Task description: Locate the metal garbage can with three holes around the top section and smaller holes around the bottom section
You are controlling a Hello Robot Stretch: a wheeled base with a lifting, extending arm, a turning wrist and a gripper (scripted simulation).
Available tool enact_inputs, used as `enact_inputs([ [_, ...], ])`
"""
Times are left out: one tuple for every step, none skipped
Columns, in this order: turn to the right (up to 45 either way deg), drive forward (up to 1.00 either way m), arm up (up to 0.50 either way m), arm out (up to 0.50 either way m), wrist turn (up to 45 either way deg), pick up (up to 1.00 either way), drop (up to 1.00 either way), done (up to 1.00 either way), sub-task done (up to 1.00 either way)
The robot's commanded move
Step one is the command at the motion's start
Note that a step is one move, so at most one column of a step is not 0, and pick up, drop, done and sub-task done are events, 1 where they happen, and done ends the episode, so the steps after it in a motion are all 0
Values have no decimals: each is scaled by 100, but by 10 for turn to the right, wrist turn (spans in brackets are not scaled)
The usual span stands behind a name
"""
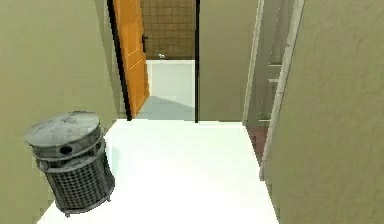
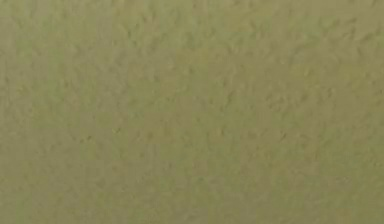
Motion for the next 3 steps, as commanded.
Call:
enact_inputs([
  [0, 45, 0, 0, 0, 0, 0, 0, 0],
  [-120, 0, 0, 0, 0, 0, 0, 0, 0],
  [0, 30, 0, 0, 0, 0, 0, 0, 0],
])
